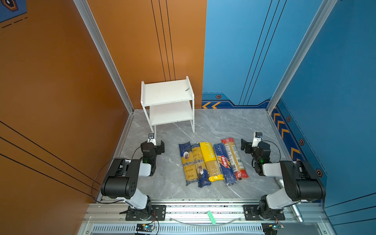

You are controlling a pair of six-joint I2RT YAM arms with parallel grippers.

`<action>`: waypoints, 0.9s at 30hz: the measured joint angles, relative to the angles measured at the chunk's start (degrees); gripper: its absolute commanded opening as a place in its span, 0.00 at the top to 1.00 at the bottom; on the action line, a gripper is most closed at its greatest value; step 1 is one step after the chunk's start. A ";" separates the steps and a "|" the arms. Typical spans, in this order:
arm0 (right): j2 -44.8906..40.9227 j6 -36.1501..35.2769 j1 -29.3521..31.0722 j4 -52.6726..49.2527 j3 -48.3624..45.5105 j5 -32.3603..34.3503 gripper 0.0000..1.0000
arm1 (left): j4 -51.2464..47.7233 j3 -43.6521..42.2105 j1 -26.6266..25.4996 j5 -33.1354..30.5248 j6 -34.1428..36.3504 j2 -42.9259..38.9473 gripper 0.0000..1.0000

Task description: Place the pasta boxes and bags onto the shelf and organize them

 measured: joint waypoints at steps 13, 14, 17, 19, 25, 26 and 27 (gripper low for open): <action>-1.84 -0.02 1.53 -2.38 0.07 3.82 0.00 | 0.04 -0.02 0.11 -0.02 -0.22 -0.02 0.02; -3.13 -0.02 1.57 -4.31 0.26 3.89 0.00 | 0.07 -0.04 0.11 -0.02 -0.39 -0.07 0.02; -8.31 -0.22 1.62 -11.76 3.17 3.96 0.00 | 0.13 -0.66 0.11 -0.02 -0.55 -1.22 0.02; -10.78 -0.42 1.62 -15.32 5.79 3.78 0.00 | 0.26 -1.29 0.11 -0.02 -0.63 -2.73 0.02; -14.43 -1.07 3.69 -28.72 15.15 2.56 0.00 | 0.07 -3.06 0.11 -0.07 -0.63 -8.96 0.02; -14.75 -1.22 4.55 -30.97 16.65 2.34 0.00 | -0.57 -3.15 0.11 -0.09 -0.66 -10.47 0.02; -14.97 -1.33 5.33 -32.68 17.88 2.16 0.00 | -1.09 -3.15 0.11 -0.09 -0.66 -11.91 0.02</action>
